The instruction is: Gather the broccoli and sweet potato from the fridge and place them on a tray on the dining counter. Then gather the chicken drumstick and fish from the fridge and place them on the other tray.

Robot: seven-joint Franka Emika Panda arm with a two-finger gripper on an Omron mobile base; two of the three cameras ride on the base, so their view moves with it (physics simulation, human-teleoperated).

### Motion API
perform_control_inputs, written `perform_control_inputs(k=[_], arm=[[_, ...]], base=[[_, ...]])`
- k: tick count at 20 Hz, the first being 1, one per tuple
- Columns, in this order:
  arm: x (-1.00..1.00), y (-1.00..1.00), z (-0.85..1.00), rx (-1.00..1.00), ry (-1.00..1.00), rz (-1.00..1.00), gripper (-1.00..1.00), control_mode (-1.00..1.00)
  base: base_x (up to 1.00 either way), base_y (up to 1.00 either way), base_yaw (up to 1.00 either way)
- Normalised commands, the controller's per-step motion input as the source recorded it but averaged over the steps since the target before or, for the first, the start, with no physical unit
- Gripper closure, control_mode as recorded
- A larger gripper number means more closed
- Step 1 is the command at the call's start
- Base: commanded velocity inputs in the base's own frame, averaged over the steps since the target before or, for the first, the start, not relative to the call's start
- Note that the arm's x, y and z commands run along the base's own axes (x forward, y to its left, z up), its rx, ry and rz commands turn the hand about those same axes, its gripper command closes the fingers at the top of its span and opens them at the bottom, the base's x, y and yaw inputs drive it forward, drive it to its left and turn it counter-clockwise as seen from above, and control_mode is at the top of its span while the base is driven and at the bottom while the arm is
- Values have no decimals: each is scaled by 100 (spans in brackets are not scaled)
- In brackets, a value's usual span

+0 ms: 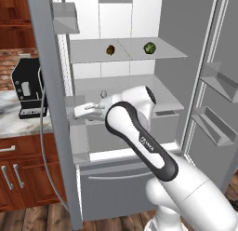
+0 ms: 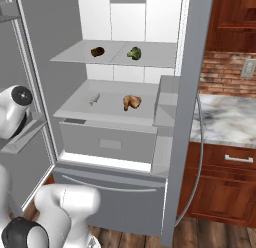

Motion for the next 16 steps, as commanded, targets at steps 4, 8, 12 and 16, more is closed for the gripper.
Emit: perform_control_inputs(k=[4,8,12,16], arm=[[-2,14,0,0,-2,0,-100,-100],[-36,0,1,0,0,0,-100,-100],[-56,-5,9,0,1,2,-100,-100],[-47,-19,14,-1,0,1,-100,-100]], base=[[0,0,0],[0,0,0],[0,0,0],[0,0,0]])
